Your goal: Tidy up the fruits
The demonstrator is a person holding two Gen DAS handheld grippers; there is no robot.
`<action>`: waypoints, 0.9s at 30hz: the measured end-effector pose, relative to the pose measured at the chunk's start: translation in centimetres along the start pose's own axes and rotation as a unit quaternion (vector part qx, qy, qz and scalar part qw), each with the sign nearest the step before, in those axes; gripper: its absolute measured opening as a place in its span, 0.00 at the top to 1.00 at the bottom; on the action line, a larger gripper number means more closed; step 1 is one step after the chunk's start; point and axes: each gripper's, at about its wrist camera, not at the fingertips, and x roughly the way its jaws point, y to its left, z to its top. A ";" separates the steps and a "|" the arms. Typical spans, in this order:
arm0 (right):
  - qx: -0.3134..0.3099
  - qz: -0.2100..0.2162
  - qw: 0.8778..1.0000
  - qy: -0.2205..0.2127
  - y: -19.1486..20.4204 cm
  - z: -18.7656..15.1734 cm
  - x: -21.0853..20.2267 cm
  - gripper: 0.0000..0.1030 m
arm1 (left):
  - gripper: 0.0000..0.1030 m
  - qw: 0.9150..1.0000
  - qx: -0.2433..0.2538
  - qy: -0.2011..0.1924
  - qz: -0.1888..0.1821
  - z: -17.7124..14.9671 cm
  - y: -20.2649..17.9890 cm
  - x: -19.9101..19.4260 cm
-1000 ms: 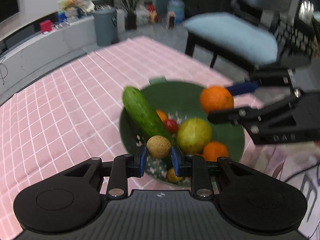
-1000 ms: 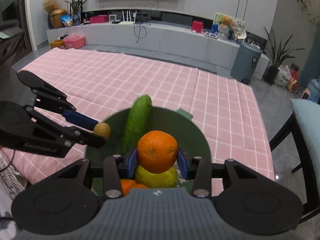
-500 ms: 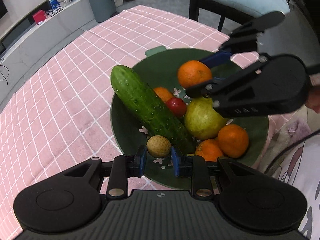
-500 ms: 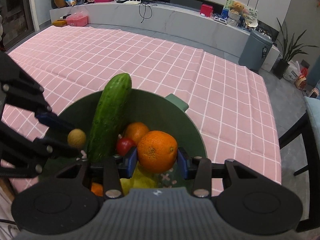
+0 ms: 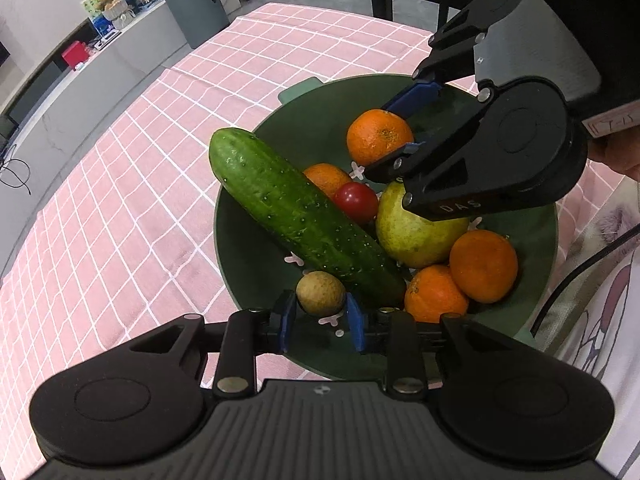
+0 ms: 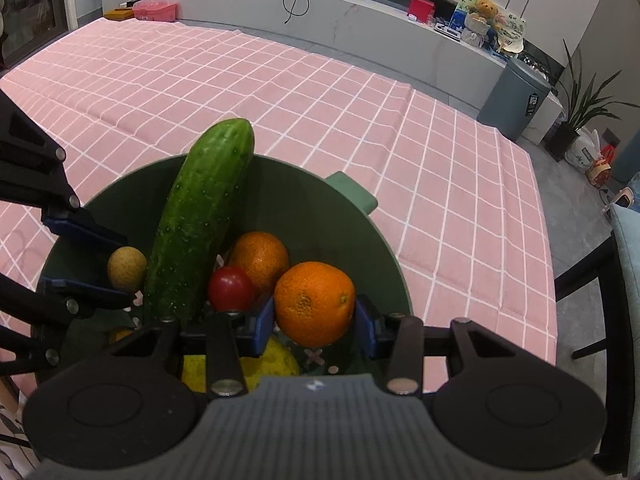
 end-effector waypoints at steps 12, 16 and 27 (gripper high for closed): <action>-0.015 -0.026 0.999 -0.013 0.9 0.5 -1.8 0.48 | 0.40 0.999 0.001 -0.050 -0.006 -1.5 -0.6 -2.4; -0.018 -0.029 0.999 -0.025 1.2 0.7 -3.4 0.45 | 0.40 0.997 -0.021 -0.081 -0.006 -2.3 -0.1 -4.4; 0.057 -0.036 0.992 -0.102 4.3 0.1 -9.8 0.29 | 0.40 0.984 -0.117 -0.134 0.032 -6.7 2.0 -10.6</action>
